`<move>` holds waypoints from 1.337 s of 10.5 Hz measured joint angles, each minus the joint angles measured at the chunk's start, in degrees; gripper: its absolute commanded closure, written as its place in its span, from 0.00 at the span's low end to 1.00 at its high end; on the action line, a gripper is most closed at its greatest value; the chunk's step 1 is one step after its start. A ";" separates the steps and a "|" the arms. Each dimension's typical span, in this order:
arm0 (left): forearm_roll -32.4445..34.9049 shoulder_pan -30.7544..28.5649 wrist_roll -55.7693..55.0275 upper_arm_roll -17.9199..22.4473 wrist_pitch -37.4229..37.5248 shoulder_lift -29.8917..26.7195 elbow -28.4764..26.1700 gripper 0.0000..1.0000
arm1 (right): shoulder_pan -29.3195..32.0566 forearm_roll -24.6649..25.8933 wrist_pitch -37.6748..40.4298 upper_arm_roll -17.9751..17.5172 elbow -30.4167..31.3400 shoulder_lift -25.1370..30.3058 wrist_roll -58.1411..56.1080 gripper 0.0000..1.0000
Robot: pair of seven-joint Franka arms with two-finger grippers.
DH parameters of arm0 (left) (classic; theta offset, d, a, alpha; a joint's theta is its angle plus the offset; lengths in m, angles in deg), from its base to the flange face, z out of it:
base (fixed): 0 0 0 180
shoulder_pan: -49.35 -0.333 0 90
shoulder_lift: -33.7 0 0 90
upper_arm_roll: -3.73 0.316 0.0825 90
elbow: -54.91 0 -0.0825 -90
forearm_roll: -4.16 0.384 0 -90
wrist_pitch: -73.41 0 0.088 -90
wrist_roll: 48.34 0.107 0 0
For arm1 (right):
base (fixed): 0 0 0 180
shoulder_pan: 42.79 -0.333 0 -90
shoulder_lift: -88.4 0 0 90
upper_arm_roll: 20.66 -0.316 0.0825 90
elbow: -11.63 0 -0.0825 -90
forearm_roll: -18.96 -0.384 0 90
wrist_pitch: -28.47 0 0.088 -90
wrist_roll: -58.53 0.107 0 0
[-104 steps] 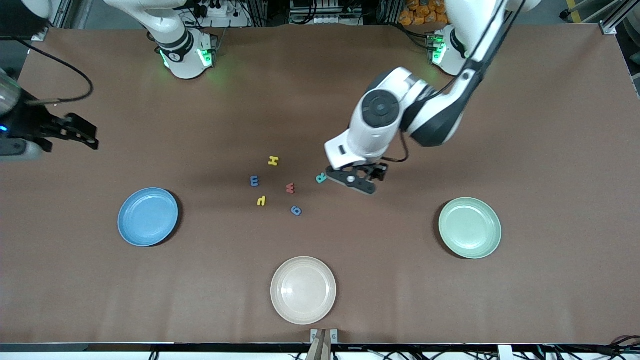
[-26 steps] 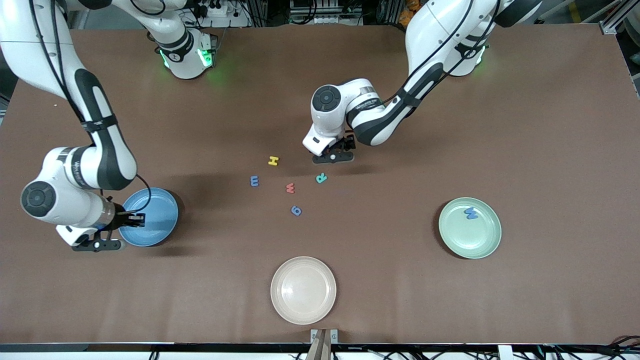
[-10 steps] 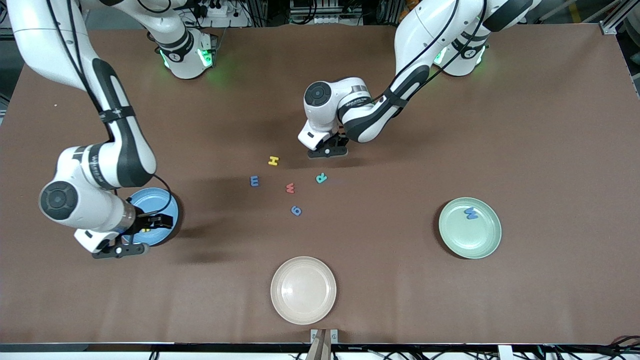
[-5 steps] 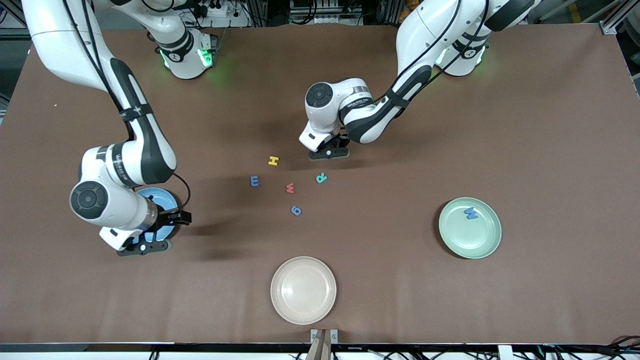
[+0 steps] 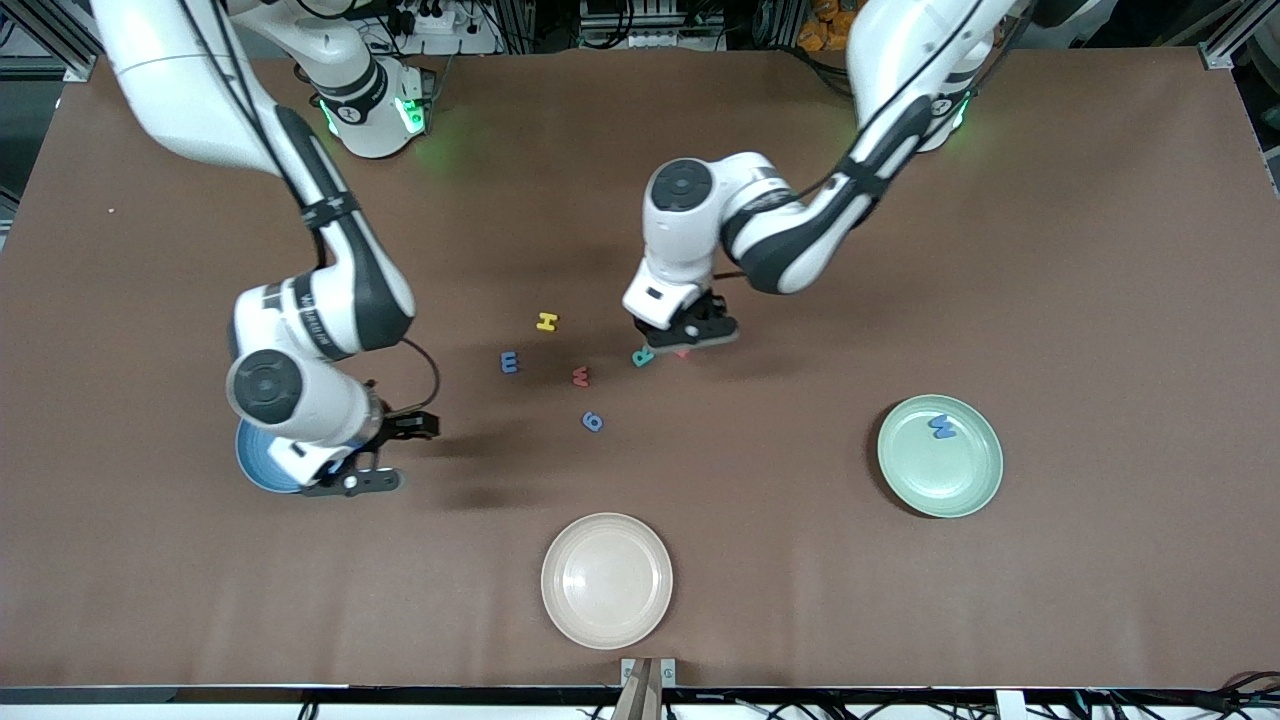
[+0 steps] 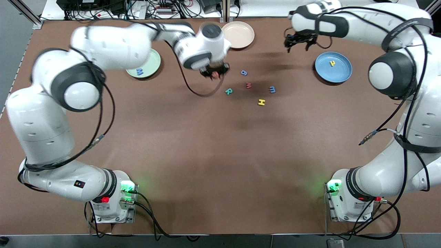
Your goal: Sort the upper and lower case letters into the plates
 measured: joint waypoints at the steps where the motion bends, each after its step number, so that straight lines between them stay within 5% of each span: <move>1: -0.01 -3.37 2.97 -0.03 0.00 -1.53 0.35 1.00 | -2.75 -0.01 -1.16 -0.06 0.01 -0.52 4.10 0.00; 8: -5.85 -25.32 32.67 0.34 0.57 0.53 3.52 1.00 | -16.73 -0.02 -6.96 0.01 1.77 -6.58 23.69 0.00; 14: -3.20 -27.09 35.59 3.88 0.40 8.85 3.73 1.00 | -19.34 -0.02 -13.37 -0.02 5.64 -7.10 30.88 0.00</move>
